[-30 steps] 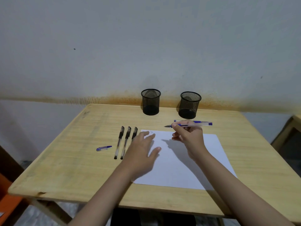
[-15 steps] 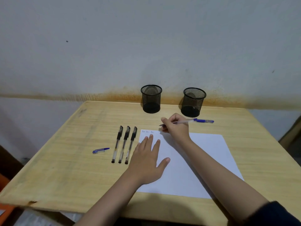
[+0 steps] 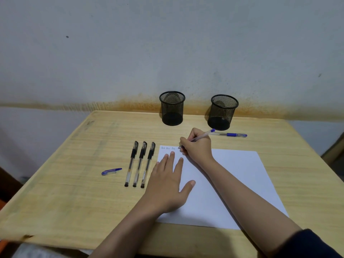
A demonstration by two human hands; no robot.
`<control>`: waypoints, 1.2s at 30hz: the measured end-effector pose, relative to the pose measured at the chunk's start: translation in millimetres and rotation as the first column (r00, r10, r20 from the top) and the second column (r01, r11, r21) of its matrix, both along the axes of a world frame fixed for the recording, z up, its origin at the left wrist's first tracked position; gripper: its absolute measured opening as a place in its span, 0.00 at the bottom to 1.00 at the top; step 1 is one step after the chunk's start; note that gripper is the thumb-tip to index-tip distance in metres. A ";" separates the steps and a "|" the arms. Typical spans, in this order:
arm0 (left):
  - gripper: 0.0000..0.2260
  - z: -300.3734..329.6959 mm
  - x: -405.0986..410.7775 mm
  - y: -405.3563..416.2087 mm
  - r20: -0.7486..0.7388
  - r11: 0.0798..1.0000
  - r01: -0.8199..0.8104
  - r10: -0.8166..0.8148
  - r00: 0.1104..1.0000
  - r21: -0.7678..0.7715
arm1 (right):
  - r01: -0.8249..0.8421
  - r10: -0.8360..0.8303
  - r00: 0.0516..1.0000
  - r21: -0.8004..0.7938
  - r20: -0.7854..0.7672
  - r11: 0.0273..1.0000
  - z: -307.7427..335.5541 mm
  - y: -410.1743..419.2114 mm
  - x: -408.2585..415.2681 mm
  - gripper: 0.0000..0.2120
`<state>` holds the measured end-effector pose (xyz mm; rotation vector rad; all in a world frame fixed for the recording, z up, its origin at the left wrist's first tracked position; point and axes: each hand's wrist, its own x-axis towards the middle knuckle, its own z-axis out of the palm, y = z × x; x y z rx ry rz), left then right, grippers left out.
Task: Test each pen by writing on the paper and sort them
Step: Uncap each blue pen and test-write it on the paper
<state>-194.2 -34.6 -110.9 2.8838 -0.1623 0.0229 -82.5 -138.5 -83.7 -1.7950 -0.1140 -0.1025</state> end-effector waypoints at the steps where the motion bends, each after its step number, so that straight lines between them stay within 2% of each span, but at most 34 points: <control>1: 0.35 -0.2 0.0 0.0 0.000 1.000 -0.002 0.002 1.000 0.001 | 0.005 -0.005 1.000 -0.002 -0.008 1.000 -0.5 0.2 0.7 0.09; 16: 0.35 1.9 -0.9 -0.9 0.006 1.000 -0.006 0.007 1.000 -0.011 | -0.014 0.014 1.000 -0.013 -0.021 1.000 -2.0 -0.5 4.3 0.09; 36: 0.35 0.7 -0.3 -0.1 0.020 1.000 -0.003 0.003 1.000 -0.010 | 0.063 -0.063 0.998 0.024 -0.024 0.998 -3.0 -1.4 3.4 0.08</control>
